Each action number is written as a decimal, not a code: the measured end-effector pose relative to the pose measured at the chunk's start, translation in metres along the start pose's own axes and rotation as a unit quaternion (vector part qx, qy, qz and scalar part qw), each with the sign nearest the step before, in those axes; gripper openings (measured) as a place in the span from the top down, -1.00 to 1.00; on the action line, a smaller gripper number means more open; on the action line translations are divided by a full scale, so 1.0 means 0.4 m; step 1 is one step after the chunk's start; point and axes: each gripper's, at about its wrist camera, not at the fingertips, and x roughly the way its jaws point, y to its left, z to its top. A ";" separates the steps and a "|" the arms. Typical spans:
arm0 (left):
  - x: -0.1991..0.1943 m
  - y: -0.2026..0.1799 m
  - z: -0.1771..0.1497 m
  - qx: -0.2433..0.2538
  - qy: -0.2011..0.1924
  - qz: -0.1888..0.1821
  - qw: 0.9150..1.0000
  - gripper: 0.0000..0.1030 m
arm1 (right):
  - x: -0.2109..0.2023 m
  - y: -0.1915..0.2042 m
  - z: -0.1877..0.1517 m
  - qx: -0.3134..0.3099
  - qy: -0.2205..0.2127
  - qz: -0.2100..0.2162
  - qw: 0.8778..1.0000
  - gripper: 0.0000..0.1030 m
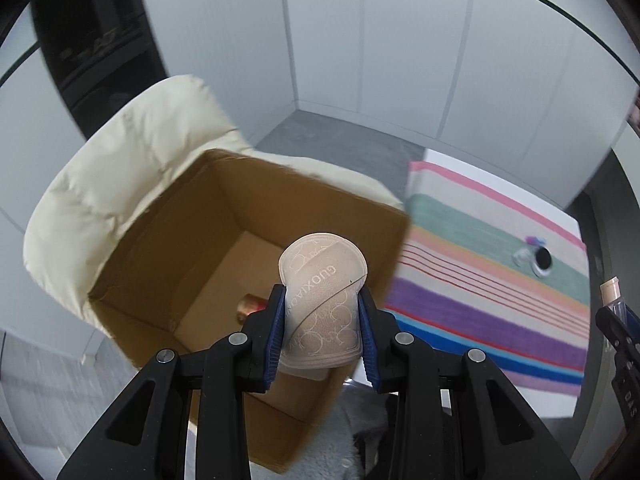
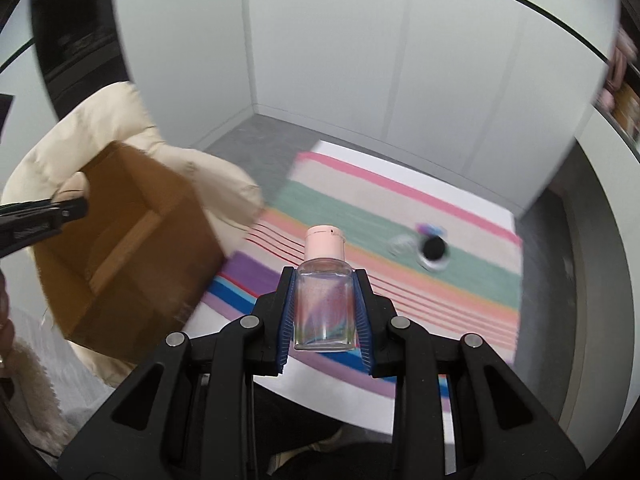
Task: Organize objects
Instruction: 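Lift the puff and bottle and carry both toward the cardboard box, then open the left tool over the box while the right tool drops the bottle, then withdraw both tools from the box back toward the cloth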
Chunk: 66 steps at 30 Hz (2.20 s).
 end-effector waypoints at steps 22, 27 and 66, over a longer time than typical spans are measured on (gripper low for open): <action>0.135 0.254 0.026 -0.106 0.060 0.030 0.992 0.33 | 0.154 0.461 0.051 -0.154 0.035 0.107 0.982 0.45; 0.161 0.245 0.025 -0.097 0.067 0.045 0.992 0.31 | 0.190 0.503 0.059 -0.165 0.043 0.116 0.979 0.45; 0.218 0.236 0.024 -0.103 0.117 0.028 0.987 -0.38 | 0.319 0.472 0.071 -0.100 0.073 0.109 0.986 -0.62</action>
